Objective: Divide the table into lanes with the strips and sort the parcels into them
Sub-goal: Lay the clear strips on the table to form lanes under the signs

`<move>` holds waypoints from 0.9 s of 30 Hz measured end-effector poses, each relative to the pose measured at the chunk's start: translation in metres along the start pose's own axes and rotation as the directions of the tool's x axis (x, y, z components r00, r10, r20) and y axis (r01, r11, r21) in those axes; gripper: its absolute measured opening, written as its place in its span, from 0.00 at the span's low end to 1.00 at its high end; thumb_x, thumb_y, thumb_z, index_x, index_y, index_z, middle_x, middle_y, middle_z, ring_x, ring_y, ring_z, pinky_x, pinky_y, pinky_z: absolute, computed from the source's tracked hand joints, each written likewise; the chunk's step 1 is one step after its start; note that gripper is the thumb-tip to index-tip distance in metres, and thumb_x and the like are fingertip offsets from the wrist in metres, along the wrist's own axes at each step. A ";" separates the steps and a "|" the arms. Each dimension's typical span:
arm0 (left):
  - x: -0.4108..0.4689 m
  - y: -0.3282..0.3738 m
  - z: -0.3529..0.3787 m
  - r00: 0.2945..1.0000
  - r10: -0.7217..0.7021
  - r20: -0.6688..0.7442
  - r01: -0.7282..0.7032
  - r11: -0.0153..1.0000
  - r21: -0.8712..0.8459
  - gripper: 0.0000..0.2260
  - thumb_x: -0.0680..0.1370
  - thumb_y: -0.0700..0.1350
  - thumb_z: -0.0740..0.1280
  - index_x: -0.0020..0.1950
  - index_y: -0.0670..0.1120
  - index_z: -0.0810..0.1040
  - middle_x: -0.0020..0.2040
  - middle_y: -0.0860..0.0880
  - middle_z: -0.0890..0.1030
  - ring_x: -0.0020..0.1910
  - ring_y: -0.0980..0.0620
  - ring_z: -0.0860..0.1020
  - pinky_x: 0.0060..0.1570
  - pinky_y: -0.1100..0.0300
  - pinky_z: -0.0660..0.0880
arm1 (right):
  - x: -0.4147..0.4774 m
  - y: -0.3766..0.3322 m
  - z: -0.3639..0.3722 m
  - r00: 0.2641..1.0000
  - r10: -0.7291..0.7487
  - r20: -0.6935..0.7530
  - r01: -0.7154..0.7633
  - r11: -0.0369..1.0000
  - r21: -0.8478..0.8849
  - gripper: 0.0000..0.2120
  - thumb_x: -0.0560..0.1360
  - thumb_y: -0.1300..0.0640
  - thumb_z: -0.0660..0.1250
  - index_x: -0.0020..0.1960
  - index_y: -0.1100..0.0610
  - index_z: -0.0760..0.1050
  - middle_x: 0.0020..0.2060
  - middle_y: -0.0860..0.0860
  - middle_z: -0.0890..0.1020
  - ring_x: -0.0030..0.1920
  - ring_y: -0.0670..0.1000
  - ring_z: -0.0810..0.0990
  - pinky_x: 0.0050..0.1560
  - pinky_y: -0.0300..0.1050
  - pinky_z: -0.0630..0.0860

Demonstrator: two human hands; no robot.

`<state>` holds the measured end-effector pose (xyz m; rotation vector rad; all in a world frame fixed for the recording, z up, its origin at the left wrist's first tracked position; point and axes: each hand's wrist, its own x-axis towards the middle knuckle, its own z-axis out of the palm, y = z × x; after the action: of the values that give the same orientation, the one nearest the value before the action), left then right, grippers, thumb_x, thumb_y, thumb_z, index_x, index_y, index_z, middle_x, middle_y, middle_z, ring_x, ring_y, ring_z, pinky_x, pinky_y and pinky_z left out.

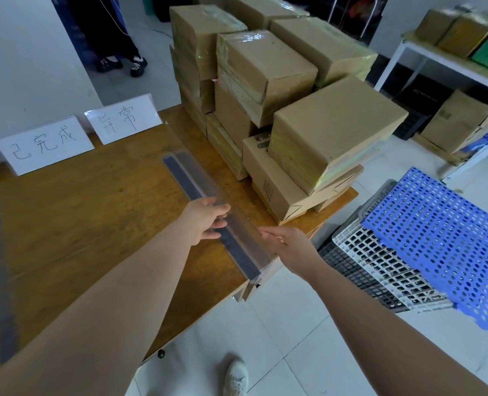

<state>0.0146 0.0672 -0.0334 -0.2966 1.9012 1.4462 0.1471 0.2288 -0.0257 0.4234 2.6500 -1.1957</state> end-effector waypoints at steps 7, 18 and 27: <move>0.000 -0.002 -0.012 0.999 -0.020 0.041 0.023 0.996 -0.080 0.22 0.77 0.37 0.70 0.71 0.45 0.72 0.53 0.42 0.83 0.47 0.48 0.85 0.45 0.52 0.84 | -0.002 -0.006 0.003 0.994 0.009 -0.110 -0.002 0.998 0.068 0.14 0.80 0.58 0.63 0.65 0.51 0.77 0.61 0.46 0.80 0.56 0.42 0.76 0.58 0.34 0.70; -0.021 -0.005 -0.014 0.998 0.048 -0.048 -0.049 0.999 -0.006 0.26 0.78 0.39 0.69 0.75 0.46 0.67 0.53 0.43 0.83 0.50 0.46 0.83 0.54 0.46 0.81 | 0.010 -0.019 0.033 0.995 -0.103 -0.010 0.098 0.968 -0.232 0.14 0.76 0.44 0.66 0.59 0.47 0.81 0.78 0.47 0.56 0.77 0.51 0.52 0.76 0.55 0.54; -0.031 -0.028 -0.052 0.950 0.249 -0.190 -0.190 0.941 0.282 0.19 0.78 0.47 0.70 0.69 0.47 0.75 0.62 0.47 0.80 0.54 0.49 0.81 0.56 0.57 0.77 | 0.019 -0.027 0.046 0.985 -0.157 -0.065 0.125 0.929 -0.349 0.13 0.80 0.50 0.61 0.49 0.50 0.84 0.78 0.48 0.52 0.78 0.51 0.47 0.77 0.52 0.47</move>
<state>0.0319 0.0028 -0.0276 -0.1266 2.3444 1.3255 0.1229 0.1806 -0.0426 0.2332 2.9333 -0.7337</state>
